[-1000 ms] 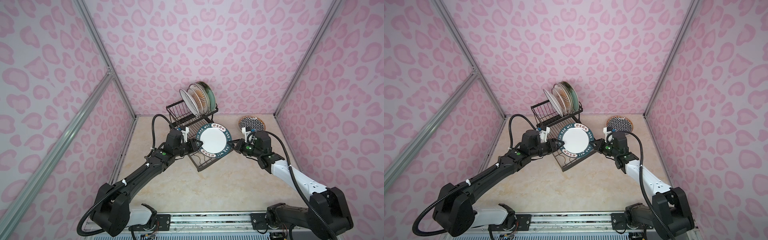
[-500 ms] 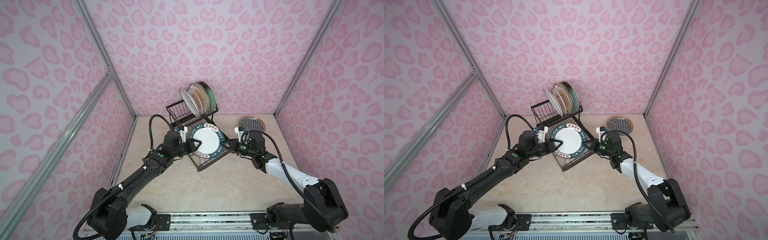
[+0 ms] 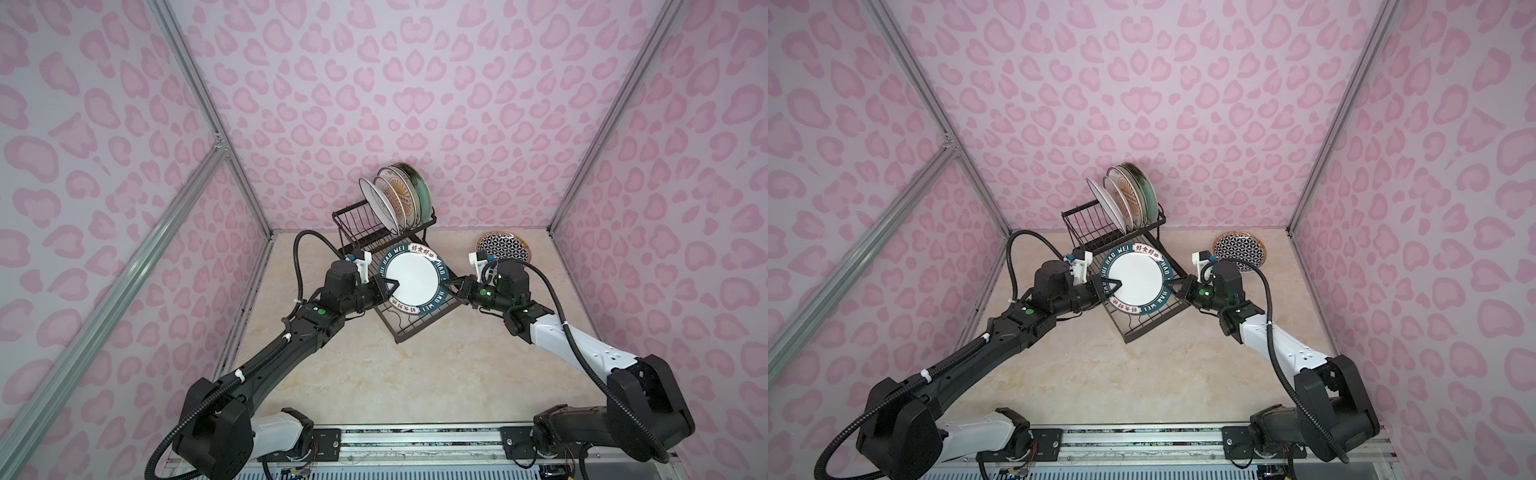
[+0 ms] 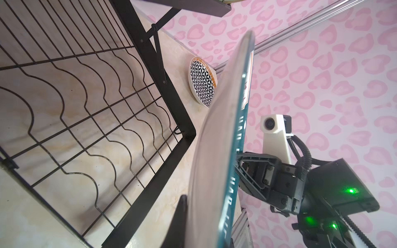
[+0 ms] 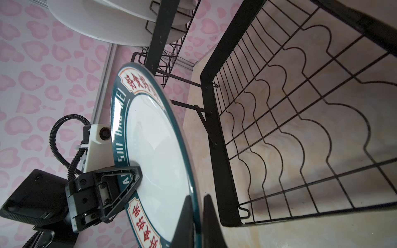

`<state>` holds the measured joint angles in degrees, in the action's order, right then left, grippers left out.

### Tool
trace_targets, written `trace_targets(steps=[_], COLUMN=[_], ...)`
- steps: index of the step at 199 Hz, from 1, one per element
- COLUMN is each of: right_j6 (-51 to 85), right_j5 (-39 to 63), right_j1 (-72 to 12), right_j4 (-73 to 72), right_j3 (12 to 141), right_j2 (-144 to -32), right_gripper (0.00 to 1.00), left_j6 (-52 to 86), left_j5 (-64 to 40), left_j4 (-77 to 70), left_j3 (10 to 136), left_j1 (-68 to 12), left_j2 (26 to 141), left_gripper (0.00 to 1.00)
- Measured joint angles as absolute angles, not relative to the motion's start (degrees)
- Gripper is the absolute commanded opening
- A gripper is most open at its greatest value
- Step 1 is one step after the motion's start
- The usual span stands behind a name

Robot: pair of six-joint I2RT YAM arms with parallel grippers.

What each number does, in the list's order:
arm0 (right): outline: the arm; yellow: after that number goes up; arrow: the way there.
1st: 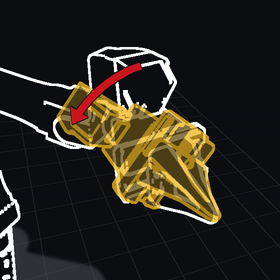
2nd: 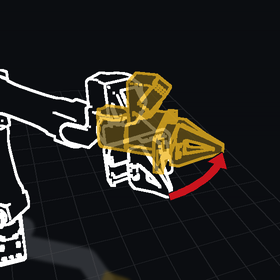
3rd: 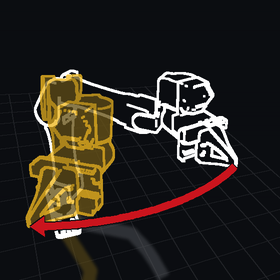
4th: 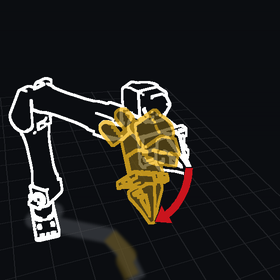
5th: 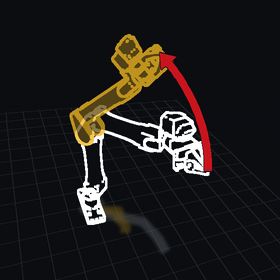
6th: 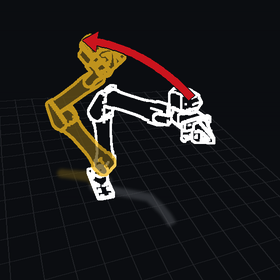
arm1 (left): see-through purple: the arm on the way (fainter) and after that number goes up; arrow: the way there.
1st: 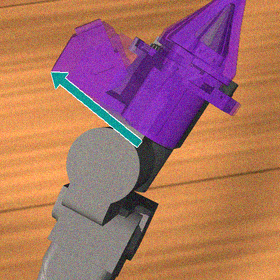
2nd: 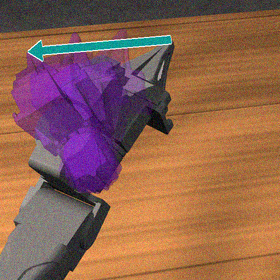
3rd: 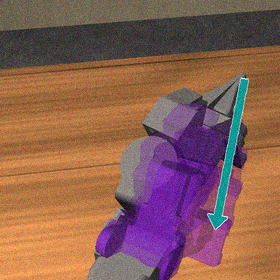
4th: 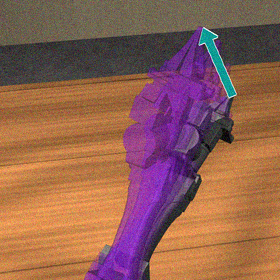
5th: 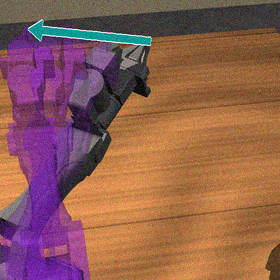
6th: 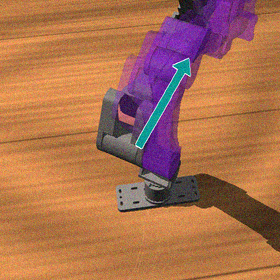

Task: Load plates into a dish rack
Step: Place the plate on the dish rack.

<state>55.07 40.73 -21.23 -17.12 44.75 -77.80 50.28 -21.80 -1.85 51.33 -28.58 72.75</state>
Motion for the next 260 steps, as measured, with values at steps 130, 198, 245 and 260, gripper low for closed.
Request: trace_targets(steps=[130,198,245,260], right_j6=[60.45,61.78,61.98,62.30], right_j5=[42.85,39.90,38.76,38.57], right_j1=[-23.14,-24.05,-24.75,-25.10], right_j4=[-27.00,-29.56,-30.79,-31.40], right_j3=[40.62,39.48,41.60,42.39], right_j2=[-78.61,-77.76,-78.30,-78.89], right_gripper=[0.39,0.40,0.46,0.47], left_j6=[48.40,51.46,53.89,54.35], left_j5=[-21.98,-18.76,-16.64,-16.08], left_j4=[-1.48,-4.89,-8.91,-10.02], left_j3=[49.93,46.39,44.18,43.33], left_j1=[-28.12,-28.10,-28.10,-28.10], left_j2=[69.69,66.08,64.58,64.01], left_gripper=[0.03,0.03,0.03,0.03])
